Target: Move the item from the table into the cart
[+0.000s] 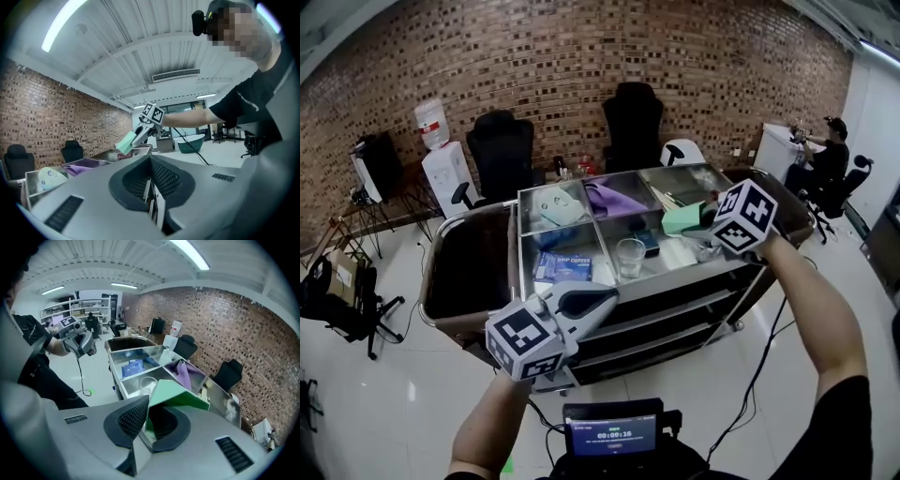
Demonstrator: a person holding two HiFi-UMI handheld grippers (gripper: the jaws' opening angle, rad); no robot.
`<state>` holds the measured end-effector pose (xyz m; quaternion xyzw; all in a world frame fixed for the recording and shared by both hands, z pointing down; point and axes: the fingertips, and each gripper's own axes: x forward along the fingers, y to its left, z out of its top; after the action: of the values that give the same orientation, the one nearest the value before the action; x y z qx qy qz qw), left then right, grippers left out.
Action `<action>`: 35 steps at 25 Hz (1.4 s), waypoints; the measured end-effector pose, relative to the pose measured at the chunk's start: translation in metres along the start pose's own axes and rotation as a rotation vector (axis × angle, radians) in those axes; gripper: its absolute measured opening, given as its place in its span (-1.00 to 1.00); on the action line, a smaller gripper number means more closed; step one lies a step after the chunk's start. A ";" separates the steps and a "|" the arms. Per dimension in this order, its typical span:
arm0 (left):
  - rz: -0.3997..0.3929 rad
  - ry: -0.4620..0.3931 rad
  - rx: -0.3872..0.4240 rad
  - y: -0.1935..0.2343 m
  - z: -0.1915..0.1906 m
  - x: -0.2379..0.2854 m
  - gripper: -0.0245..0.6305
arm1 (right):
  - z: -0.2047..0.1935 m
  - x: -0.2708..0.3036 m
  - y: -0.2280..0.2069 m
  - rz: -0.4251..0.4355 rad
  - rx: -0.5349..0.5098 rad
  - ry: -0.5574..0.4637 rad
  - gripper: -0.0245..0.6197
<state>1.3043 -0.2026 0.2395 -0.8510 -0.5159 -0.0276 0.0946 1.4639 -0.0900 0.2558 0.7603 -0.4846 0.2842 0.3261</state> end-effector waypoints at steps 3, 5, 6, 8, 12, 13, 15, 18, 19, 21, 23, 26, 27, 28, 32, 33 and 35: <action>0.008 0.006 -0.014 0.008 -0.009 0.010 -0.93 | -0.013 0.025 -0.013 0.067 -0.028 0.096 -0.92; 0.012 0.016 -0.025 0.011 -0.018 0.010 -0.93 | -0.021 0.043 -0.012 0.129 -0.050 0.161 -0.92; 0.012 0.015 -0.029 0.013 -0.023 0.010 -0.93 | -0.025 0.052 -0.013 0.162 -0.063 0.194 -0.92; 0.021 0.010 -0.045 0.023 -0.032 0.012 -0.93 | -0.031 0.067 -0.016 0.227 -0.086 0.250 -0.92; 0.051 0.022 -0.086 0.033 -0.052 0.013 -0.93 | -0.048 0.093 -0.014 0.328 -0.174 0.401 -0.92; 0.056 0.027 -0.088 0.036 -0.057 0.010 -0.93 | -0.053 0.101 -0.013 0.342 -0.205 0.450 -0.92; 0.072 0.028 -0.088 0.042 -0.066 0.005 -0.93 | -0.063 0.115 -0.013 0.365 -0.258 0.530 -0.92; 0.098 0.025 -0.094 0.051 -0.078 0.001 -0.93 | -0.070 0.133 -0.014 0.401 -0.322 0.596 -0.92; 0.103 0.026 -0.099 0.053 -0.080 0.001 -0.93 | -0.070 0.137 -0.014 0.408 -0.345 0.614 -0.92; 0.112 0.024 -0.114 0.059 -0.084 0.003 -0.93 | -0.073 0.142 -0.016 0.423 -0.395 0.660 -0.92; 0.118 0.022 -0.127 0.064 -0.089 0.007 -0.93 | -0.078 0.147 -0.018 0.448 -0.436 0.708 -0.92; 0.108 0.042 -0.110 0.066 -0.095 0.014 -0.93 | -0.082 0.153 -0.016 0.491 -0.455 0.746 -0.92; 0.105 0.047 -0.104 0.067 -0.096 0.015 -0.93 | -0.082 0.155 -0.015 0.504 -0.446 0.752 -0.92; 0.104 0.049 -0.101 0.068 -0.098 0.017 -0.93 | -0.083 0.157 -0.014 0.513 -0.435 0.757 -0.92; 0.101 0.062 -0.099 0.079 -0.108 0.021 -0.93 | -0.088 0.172 -0.020 0.524 -0.408 0.756 -0.92; 0.100 0.066 -0.100 0.080 -0.109 0.020 -0.93 | -0.087 0.173 -0.021 0.524 -0.405 0.753 -0.92; 0.095 0.070 -0.098 0.080 -0.107 0.018 -0.93 | -0.085 0.172 -0.019 0.522 -0.398 0.747 -0.91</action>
<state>1.3886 -0.2434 0.3360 -0.8767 -0.4692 -0.0783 0.0718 1.5350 -0.1138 0.4333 0.3827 -0.5539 0.5112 0.5342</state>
